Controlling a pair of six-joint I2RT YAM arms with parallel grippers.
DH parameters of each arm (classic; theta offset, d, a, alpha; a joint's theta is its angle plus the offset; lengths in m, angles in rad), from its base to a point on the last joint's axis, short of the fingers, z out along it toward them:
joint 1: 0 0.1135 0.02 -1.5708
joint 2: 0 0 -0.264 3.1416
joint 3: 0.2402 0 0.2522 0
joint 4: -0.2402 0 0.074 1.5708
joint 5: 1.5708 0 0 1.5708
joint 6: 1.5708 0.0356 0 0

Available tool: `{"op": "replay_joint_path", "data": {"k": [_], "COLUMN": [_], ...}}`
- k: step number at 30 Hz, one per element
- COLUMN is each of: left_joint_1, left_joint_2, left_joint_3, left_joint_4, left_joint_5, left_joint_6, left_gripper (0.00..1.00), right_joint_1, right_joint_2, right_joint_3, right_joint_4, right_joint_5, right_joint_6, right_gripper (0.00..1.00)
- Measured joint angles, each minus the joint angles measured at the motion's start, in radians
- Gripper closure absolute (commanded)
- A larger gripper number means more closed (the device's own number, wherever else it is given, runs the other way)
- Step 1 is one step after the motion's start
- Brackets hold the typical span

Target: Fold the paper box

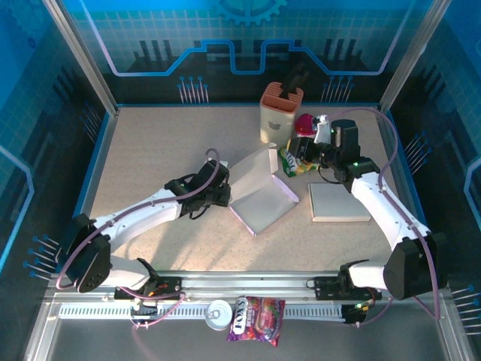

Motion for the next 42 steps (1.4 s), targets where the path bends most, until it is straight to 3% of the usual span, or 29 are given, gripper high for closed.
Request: {"op": "replay_joint_path", "data": {"k": [5, 11, 22, 27, 35, 42], "left_joint_1": [0.001, 0.015, 0.214, 0.229, 0.229, 0.229], "left_joint_2": [0.012, 0.012, 0.076, 0.159, 0.212, 0.243], "left_joint_3": [0.013, 0.039, 0.136, 0.198, 0.22, 0.243], "left_joint_4": [-0.004, -0.021, -0.116, -0.119, -0.112, -0.116], "left_joint_5": [-0.004, 0.009, 0.266, 0.32, 0.295, 0.265], "left_joint_6": [0.021, 0.084, 0.345, 0.406, 0.476, 0.509], "left_gripper": [1.0, 1.0, 1.0, 1.0, 1.0, 1.0], "right_joint_1": [-0.001, -0.001, -0.001, -0.001, -0.001, 0.0], "right_joint_2": [-0.001, -0.001, -0.079, 0.016, 0.22, 0.266], "right_joint_3": [-0.01, -0.011, -0.158, -0.163, -0.106, -0.045], "right_joint_4": [0.004, 0.0, 0.021, 0.023, 0.023, 0.018], "right_joint_5": [-0.015, -0.015, -0.045, -0.049, -0.034, -0.068], "right_joint_6": [-0.007, -0.041, -0.289, -0.41, -0.537, -0.594], "right_gripper": [0.68, 0.69, 0.58, 0.55, 0.48, 0.59]}}
